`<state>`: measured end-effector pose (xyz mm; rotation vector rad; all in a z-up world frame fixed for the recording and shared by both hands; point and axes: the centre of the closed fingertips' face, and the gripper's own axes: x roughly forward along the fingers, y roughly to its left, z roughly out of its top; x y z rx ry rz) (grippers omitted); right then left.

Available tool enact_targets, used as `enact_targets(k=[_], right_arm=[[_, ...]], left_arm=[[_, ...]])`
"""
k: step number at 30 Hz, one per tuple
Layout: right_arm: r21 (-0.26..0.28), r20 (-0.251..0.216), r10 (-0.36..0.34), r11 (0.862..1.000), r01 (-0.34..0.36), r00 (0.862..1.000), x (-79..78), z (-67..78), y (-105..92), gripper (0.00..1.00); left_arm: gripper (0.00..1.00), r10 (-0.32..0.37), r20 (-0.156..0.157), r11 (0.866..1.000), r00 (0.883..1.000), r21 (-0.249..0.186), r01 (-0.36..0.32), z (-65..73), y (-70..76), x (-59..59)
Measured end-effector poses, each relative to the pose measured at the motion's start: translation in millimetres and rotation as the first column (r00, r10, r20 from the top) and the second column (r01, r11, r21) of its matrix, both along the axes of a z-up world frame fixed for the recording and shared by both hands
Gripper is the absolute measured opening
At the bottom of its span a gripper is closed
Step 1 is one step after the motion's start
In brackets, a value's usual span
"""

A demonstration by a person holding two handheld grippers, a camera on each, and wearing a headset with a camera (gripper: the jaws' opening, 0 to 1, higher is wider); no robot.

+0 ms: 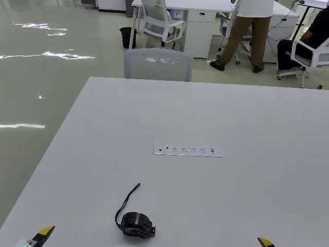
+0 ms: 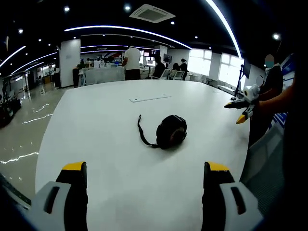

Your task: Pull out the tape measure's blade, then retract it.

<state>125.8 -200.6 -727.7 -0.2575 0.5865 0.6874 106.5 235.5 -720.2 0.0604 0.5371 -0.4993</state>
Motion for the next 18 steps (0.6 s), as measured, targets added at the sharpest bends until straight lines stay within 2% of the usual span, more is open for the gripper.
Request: enact_targets(k=[3,5,7,8,9,10,12,16,18], right_arm=[[-0.007,0.002,0.000,1.000,0.000,1.000,-3.9,-0.7,-10.0,1.00],[-0.005,0.001,-0.005,1.000,0.005,1.000,-5.6,-2.4,-15.5,1.00],[-0.009,-0.009,-0.015,1.000,0.015,1.000,-6.2,-6.0,-23.5,1.00],[-0.004,-0.006,-0.021,1.000,0.021,1.000,-5.7,-5.9,-26.8,1.00],[0.004,0.006,-0.023,1.000,0.023,1.000,-5.0,-3.7,-29.0,1.00],[0.016,0.028,-0.024,1.000,0.024,0.999,-2.5,-1.6,-33.1,1.00],[0.016,0.025,-0.019,1.000,0.018,0.999,-5.3,3.0,-32.9,1.00],[0.005,0.003,-0.022,1.000,0.022,1.000,-8.5,3.1,-34.6,1.00],[0.005,-0.001,-0.032,0.999,0.032,0.999,-8.3,3.5,-36.6,1.00]], left_arm=[[0.99,0.010,0.007,1.000,1.000,-0.002,-0.010,2.4,7.0,-6.9],[0.99,0.005,0.007,1.000,1.000,0.015,-0.005,0.1,12.7,-12.3],[0.99,-0.020,-0.001,0.999,1.000,0.042,0.020,-1.1,8.7,-21.3],[0.99,-0.014,0.002,0.999,1.000,0.037,0.014,0.3,9.9,-22.6],[0.99,-0.005,0.022,1.000,1.000,0.028,0.004,3.8,12.4,-22.0],[0.99,0.004,0.045,1.000,0.999,-0.004,-0.004,9.3,10.9,-21.5],[0.99,0.013,0.018,1.000,1.000,-0.015,-0.012,6.7,10.7,-23.9],[0.99,0.015,0.006,1.000,1.000,-0.019,-0.015,4.3,12.1,-25.3],[0.99,0.013,0.010,1.000,1.000,-0.011,-0.013,6.2,12.4,-26.3]])
